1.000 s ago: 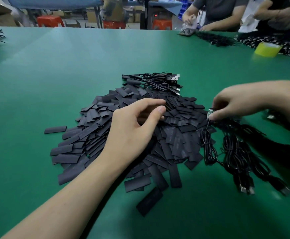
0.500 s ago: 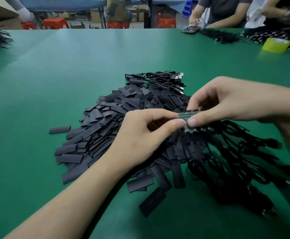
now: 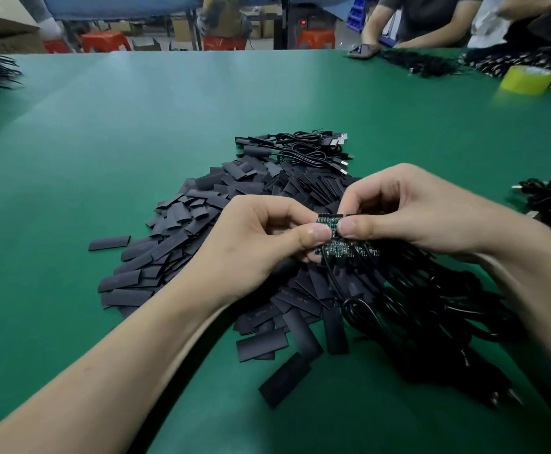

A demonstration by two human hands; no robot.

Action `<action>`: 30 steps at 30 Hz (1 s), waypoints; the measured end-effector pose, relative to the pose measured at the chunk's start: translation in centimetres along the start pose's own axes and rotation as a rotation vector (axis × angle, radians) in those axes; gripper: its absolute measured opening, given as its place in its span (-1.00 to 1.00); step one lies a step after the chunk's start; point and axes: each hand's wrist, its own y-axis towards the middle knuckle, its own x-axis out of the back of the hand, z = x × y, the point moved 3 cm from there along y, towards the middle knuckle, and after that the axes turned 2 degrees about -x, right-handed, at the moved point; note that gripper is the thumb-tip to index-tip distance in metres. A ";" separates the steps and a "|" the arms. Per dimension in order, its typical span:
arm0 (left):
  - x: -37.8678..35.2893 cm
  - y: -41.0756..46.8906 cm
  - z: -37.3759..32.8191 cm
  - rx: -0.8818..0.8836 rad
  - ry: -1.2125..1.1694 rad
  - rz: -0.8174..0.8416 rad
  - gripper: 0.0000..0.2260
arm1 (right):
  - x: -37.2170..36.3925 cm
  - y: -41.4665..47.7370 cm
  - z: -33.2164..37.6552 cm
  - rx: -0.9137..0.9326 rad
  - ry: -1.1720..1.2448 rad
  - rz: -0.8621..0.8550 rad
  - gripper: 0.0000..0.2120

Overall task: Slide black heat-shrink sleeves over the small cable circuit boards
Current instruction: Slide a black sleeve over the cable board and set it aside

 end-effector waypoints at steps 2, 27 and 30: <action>-0.1 0.0 -0.1 -0.004 -0.036 0.029 -0.95 | -0.1 0.0 -0.1 0.010 0.029 0.008 -0.89; -0.1 -0.3 -0.7 0.100 -0.128 0.099 -0.92 | -0.8 0.0 -1.5 0.014 0.215 0.054 -0.89; -0.1 -0.3 -0.7 0.095 -0.124 0.104 -0.92 | -0.8 0.0 -1.5 0.015 0.235 0.058 -0.89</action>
